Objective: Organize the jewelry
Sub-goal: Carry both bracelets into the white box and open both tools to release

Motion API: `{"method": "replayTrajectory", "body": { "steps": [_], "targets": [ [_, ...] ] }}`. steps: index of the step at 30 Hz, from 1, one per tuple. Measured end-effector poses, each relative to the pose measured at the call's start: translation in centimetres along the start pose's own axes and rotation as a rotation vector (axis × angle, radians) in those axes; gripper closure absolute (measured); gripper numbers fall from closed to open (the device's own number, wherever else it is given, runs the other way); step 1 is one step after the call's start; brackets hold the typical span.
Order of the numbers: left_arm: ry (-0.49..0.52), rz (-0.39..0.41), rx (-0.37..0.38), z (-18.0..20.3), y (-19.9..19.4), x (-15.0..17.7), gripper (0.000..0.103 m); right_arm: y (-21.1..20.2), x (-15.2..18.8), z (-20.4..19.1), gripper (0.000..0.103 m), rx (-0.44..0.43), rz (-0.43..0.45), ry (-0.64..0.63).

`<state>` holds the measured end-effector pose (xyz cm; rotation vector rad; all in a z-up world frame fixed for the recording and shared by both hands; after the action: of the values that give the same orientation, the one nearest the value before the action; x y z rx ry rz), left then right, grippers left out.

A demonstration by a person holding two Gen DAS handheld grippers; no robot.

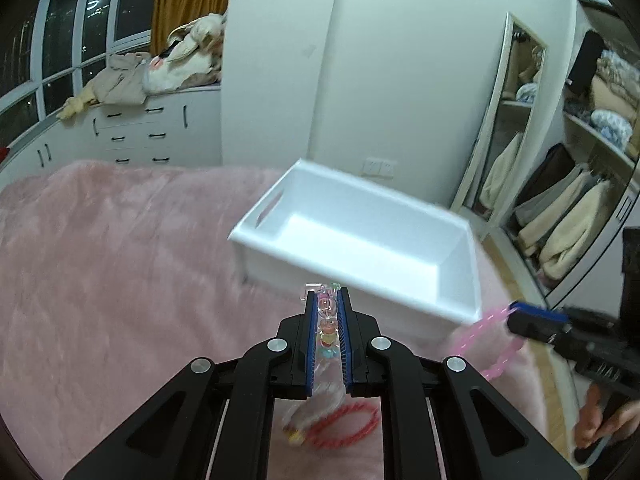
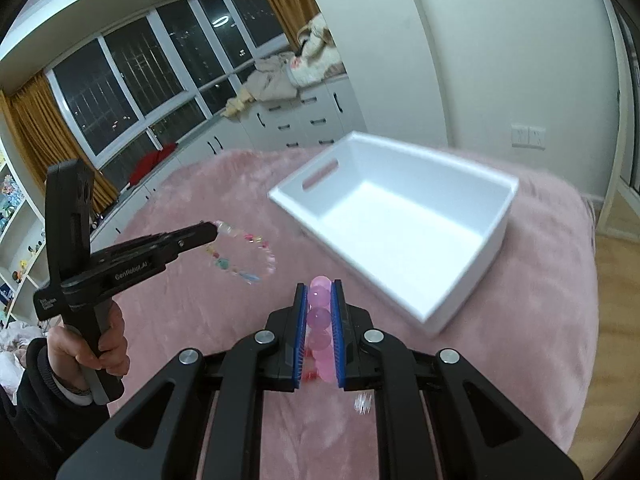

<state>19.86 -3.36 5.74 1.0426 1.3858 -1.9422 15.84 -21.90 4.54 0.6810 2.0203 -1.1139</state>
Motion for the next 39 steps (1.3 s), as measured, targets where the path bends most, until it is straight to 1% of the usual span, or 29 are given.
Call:
{"method": "replayTrajectory", "body": {
  "steps": [3,5,7,8,11,14,16,21,25,29,32,36,39],
  "targets": [
    [-0.013,0.023,0.031,1.3,1.0,-3.2,0.088,0.9,-2.6,0.3,0.091,0.015,0.021,-0.005],
    [0.023,0.041,0.028,2.4,2.3,-5.4,0.088,1.8,-4.3,0.8,0.091,0.044,0.035,-0.023],
    [0.055,0.042,0.031,3.4,3.6,-6.5,0.088,3.2,-5.6,1.7,0.091,0.086,0.035,-0.041],
    [0.083,0.031,0.020,4.1,4.7,-7.0,0.088,3.8,-5.9,2.0,0.091,0.098,0.027,-0.045],
    [0.107,-0.015,0.005,5.0,8.1,-7.3,0.088,6.0,-6.4,3.2,0.091,0.136,0.002,-0.046],
    [0.101,-0.086,-0.038,5.2,11.1,-6.8,0.088,7.2,-5.8,4.5,0.091,0.195,-0.026,-0.064],
    [0.084,-0.119,-0.051,5.0,12.5,-6.5,0.088,8.1,-5.3,5.3,0.091,0.220,-0.048,-0.076],
    [0.099,-0.183,-0.084,4.6,15.7,-5.2,0.088,9.9,-4.3,7.0,0.091,0.251,-0.097,-0.062],
    [0.068,-0.228,-0.121,3.6,17.6,-4.3,0.088,11.4,-3.6,7.9,0.091,0.274,-0.119,-0.053],
    [0.052,-0.250,-0.142,2.9,18.8,-3.4,0.088,12.2,-3.1,8.4,0.091,0.277,-0.128,-0.022],
    [0.048,-0.266,-0.154,2.6,19.4,-2.7,0.088,12.5,-2.6,8.3,0.091,0.283,-0.142,-0.025],
    [0.054,-0.290,-0.159,2.4,19.9,-1.8,0.088,12.6,-2.1,7.9,0.091,0.288,-0.147,-0.064],
    [0.071,-0.296,-0.162,2.5,20.0,-1.3,0.088,12.6,-2.0,8.1,0.091,0.283,-0.151,-0.049]
  ]
}}
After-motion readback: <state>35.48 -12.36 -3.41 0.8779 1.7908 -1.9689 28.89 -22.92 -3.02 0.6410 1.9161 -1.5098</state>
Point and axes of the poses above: each gripper's, at about its wrist camera, not at the fingertips, and y roughly the way its jaws point, z to its right, x to its underside, the point moved 7 cm from there along y, roughly the way its jaws point, and after that the axes turned 10 degrees about z, right-handed, at the moved point
